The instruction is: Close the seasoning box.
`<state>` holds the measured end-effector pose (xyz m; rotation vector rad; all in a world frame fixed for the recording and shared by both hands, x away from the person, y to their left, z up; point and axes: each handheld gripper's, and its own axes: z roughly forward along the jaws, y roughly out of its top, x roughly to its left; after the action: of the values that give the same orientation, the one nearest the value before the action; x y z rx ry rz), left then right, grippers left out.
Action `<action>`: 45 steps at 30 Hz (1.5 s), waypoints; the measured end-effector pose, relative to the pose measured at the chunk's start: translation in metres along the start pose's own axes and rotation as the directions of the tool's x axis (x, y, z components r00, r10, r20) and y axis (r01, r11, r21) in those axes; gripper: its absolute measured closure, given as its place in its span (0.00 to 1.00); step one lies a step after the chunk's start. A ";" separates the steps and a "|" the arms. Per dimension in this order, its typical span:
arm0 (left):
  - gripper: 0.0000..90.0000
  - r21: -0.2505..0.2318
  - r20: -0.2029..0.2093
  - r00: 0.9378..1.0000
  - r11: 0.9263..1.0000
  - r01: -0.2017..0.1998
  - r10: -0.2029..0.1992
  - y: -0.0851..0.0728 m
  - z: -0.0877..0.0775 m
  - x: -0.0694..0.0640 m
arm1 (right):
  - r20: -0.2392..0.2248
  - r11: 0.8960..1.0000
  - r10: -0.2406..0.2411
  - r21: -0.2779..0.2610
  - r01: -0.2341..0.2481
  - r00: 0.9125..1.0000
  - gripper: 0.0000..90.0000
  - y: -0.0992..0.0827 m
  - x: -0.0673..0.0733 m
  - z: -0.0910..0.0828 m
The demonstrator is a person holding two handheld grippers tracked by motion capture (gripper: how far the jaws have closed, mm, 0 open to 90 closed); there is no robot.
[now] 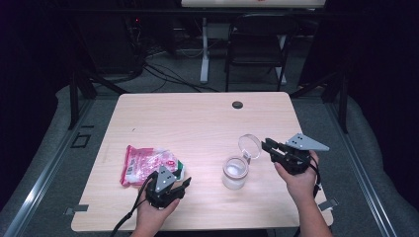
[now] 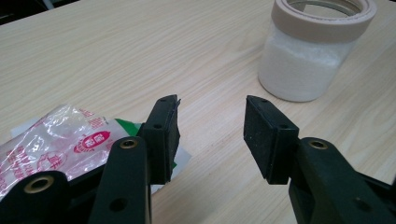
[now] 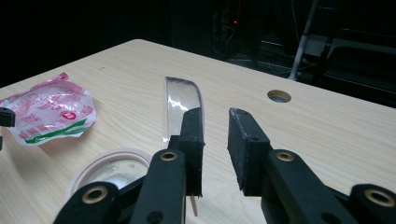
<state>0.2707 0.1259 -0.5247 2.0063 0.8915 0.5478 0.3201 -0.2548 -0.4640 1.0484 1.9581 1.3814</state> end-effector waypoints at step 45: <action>0.91 0.005 0.103 0.993 0.998 -0.061 0.061 0.048 0.043 -0.033 | -0.035 1.000 -0.024 0.015 0.024 0.999 0.82 0.000 0.009 0.005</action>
<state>0.2962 0.0599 -0.5093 2.0554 0.7735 0.4709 0.3189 -0.2441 -0.4655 1.0111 2.0036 1.3825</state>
